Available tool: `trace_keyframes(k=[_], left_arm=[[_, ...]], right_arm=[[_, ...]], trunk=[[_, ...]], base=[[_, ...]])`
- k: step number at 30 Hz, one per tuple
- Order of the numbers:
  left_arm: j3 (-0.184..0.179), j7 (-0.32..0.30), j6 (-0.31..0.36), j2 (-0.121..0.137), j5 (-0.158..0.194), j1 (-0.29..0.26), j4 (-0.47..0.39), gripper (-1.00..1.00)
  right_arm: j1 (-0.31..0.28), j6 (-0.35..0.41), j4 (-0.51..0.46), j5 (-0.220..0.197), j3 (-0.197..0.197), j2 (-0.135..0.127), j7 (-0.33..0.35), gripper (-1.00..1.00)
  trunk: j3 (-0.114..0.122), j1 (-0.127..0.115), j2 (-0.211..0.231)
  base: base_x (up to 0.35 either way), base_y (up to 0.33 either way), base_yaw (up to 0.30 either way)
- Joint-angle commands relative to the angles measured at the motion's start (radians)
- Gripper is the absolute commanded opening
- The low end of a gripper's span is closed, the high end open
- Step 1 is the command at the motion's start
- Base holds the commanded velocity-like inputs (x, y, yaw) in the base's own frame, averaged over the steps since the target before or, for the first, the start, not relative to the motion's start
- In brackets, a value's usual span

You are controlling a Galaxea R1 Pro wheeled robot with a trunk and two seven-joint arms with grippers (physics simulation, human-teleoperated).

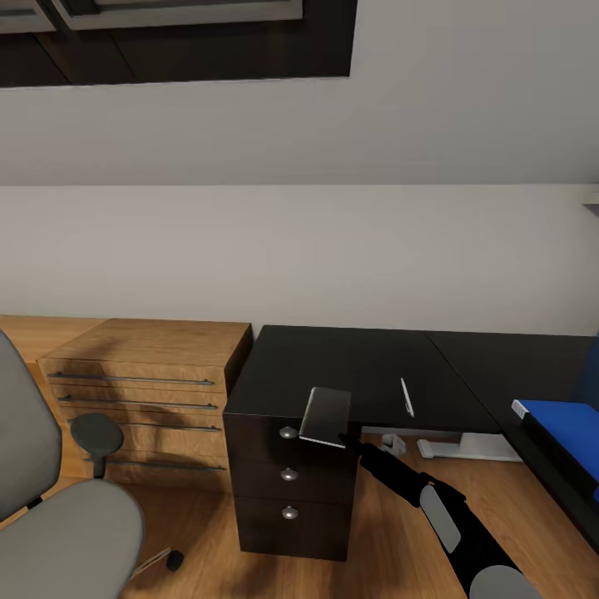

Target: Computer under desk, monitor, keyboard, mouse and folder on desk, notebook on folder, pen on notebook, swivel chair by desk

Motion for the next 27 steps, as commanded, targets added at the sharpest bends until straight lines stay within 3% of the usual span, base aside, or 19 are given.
trace_keyframes(k=[1,27], left_arm=[[0.003,0.003,-0.002,0.000,-0.006,-0.001,0.000,1.00],[0.005,0.003,-0.002,0.000,-0.005,-0.001,0.000,1.00]], right_arm=[[0.000,0.008,0.000,-0.008,-0.002,0.000,0.002,1.00],[0.000,0.002,-0.001,-0.014,-0.008,-0.001,0.005,1.00]], trunk=[[-0.001,0.000,-0.001],[-0.001,0.000,-0.001]], base=[[0.000,0.017,0.000],[0.001,0.002,0.000]])
